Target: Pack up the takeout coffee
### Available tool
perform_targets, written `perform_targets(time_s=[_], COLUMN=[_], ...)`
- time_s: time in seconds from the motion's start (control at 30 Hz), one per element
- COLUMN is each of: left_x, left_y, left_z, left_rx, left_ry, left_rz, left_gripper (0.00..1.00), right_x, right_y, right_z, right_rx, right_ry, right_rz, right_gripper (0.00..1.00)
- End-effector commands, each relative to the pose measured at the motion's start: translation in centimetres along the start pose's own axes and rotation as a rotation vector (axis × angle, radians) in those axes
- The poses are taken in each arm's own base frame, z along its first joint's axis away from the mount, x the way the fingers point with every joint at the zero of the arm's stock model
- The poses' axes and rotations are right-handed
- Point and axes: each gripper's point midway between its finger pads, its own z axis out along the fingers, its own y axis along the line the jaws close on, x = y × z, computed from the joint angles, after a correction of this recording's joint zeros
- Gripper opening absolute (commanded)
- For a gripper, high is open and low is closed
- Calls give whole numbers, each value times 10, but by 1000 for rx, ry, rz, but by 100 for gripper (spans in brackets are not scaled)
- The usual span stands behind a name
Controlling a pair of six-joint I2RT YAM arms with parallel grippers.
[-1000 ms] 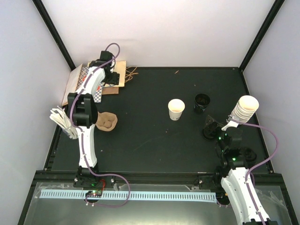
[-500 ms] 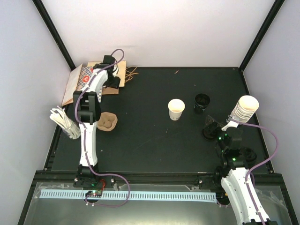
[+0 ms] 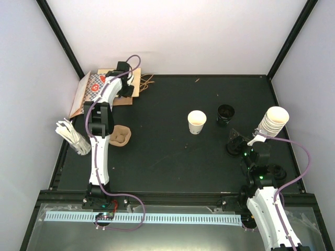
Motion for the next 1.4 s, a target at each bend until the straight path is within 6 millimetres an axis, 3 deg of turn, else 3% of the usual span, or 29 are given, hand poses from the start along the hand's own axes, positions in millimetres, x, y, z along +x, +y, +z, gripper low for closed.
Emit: perform_targets(time_s=[0.0, 0.17, 0.3, 0.43, 0.53, 0.73, 0.83, 0.97, 1.1, 1.37], left_x=[-27, -34, -33, -28, -31, -30, -21, -2, 17, 62], left_y=[22, 56, 82, 89, 74, 23, -7, -50, -76, -115], left_z=[-59, -127, -194, -256, -301, -393, -425, -453, -463, -426], left_rx=[-77, -276, -374, -386, -307, -85, 126, 437, 636, 856], left_ry=[-96, -154, -231, -327, -430, -648, -715, -767, -785, -651], left_rz=[-21, -73, -158, -214, -208, -139, -127, -113, -133, -174], left_gripper=[2, 1, 2, 2, 2, 2, 2, 2, 2, 1], right_x=[-1, -1, -2, -3, -2, -3, -3, -3, 0, -2], right_y=[3, 3, 3, 3, 3, 2, 2, 2, 10, 25], right_z=[0, 0, -1, -1, -1, -1, -1, -1, 2, 9], right_rx=[-17, -15, -15, -18, -18, -14, -13, -13, -63, -78], right_ry=[-10, -11, -17, -20, -21, -21, -24, -25, -7, 92], right_rz=[-4, -4, -2, -2, -2, -4, -4, -5, -21, -48], right_gripper=[100, 100, 100, 100, 100, 100, 100, 100, 100, 100])
